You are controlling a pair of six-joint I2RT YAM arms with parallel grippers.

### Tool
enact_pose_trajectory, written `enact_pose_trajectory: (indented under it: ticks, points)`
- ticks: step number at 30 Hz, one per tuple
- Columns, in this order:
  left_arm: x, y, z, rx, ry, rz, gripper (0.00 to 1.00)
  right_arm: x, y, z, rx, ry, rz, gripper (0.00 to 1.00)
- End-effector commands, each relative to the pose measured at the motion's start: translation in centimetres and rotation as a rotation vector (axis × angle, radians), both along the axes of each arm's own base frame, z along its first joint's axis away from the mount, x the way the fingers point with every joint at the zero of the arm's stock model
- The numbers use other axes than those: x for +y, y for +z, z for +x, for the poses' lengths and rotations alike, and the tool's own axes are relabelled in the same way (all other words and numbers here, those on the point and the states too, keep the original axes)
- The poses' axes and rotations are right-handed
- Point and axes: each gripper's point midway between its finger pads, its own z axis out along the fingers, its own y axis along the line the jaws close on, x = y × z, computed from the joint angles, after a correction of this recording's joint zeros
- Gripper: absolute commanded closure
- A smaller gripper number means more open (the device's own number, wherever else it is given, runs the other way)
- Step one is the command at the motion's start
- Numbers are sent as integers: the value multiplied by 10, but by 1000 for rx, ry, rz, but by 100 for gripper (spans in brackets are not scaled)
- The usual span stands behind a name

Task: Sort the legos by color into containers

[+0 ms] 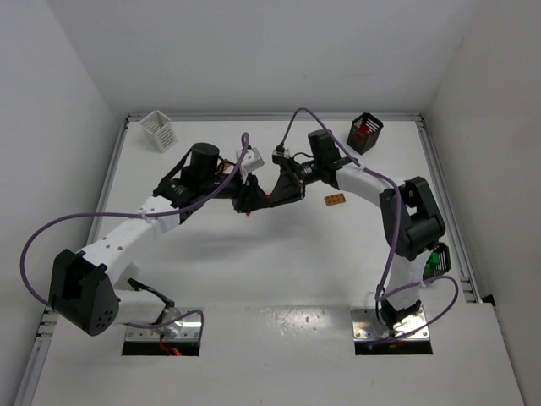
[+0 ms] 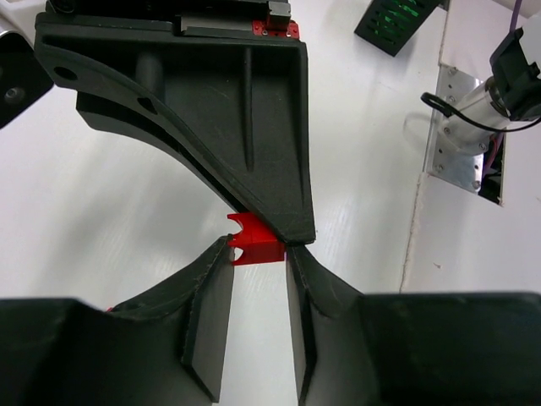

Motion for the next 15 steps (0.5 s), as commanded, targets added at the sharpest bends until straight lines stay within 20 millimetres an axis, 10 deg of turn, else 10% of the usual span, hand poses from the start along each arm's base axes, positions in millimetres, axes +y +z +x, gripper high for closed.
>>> enact_pose_trajectory:
  ticks: [1,9,15]
  points:
    - [-12,19,-3,-71,-55,-35,65,10,17,-9,-55,22,18,100]
    - [-7,20,-5,-66,-37,-22,11,1,20,8,-114,-36,29,100]
    - [-2,24,-7,-51,-14,-23,1,-19,4,38,-215,-199,-76,100]
